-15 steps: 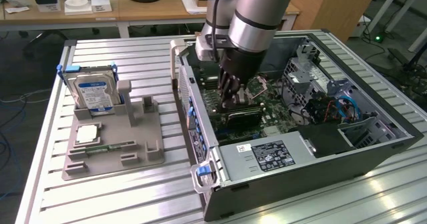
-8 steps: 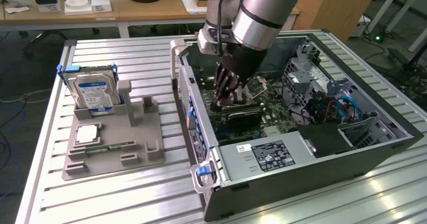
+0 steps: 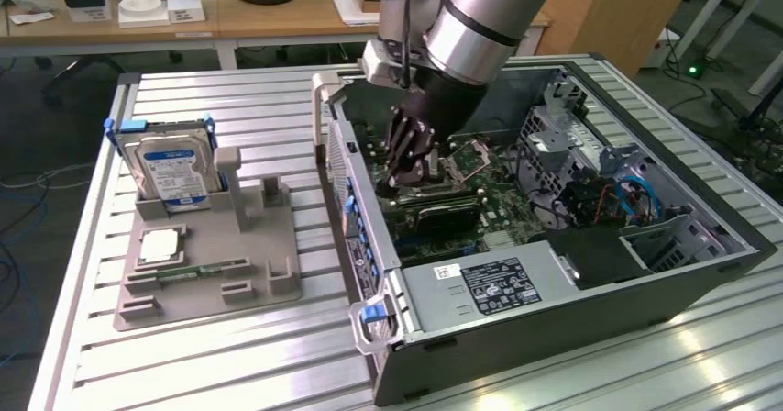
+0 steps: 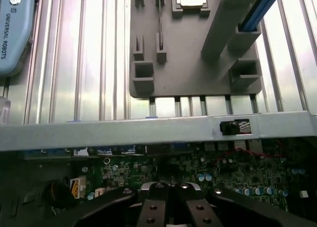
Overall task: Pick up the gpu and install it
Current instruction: 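Press down on the gpu until it lock into place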
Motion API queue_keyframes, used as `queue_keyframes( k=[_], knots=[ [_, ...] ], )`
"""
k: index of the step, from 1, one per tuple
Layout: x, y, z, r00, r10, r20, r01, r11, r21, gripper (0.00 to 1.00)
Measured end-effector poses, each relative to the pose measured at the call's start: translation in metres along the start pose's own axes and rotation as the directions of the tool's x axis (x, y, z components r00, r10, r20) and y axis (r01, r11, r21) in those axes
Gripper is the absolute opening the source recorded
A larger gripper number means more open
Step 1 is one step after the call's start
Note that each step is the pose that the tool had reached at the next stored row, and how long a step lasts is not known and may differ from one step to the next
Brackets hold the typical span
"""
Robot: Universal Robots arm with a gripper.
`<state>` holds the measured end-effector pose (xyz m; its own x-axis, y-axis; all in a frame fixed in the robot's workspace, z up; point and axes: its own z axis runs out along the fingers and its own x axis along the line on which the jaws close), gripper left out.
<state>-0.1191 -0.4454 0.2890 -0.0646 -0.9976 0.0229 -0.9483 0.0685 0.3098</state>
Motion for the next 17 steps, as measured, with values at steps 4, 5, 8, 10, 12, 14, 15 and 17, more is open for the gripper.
queue_keyframes(
  k=[4, 5, 8, 10, 12, 14, 15, 17],
  knots=[
    [-0.0026, 0.0006, 0.0001, 1.0000, 0.000, -0.0001, 0.000, 1.0000, -0.0002, 0.11],
    [-0.0037, 0.0010, 0.0003, 1.0000, 0.000, 0.0001, 0.000, 1.0000, -0.0002, 0.11],
    [-0.0045, 0.0031, 0.0012, 1.0000, 0.000, 0.0002, 0.000, 1.0000, -0.0001, 0.11],
    [-0.0048, 0.0048, 0.0019, 1.0000, 0.000, 0.0000, 0.000, 1.0000, -0.0002, 0.11],
    [-0.0069, 0.0051, 0.0026, 1.0000, 0.000, 0.0000, 0.000, 1.0000, -0.0002, 0.11],
    [-0.0086, 0.0050, 0.0035, 1.0000, 0.000, 0.0001, 0.000, 1.0000, -0.0001, 0.11],
    [-0.0086, 0.0053, 0.0036, 1.0000, 0.000, 0.0001, 0.000, 1.0000, -0.0002, 0.11],
    [-0.0085, 0.0057, 0.0038, 1.0000, 0.000, -0.0002, 0.000, 1.0000, -0.0003, 0.11]
  ],
)
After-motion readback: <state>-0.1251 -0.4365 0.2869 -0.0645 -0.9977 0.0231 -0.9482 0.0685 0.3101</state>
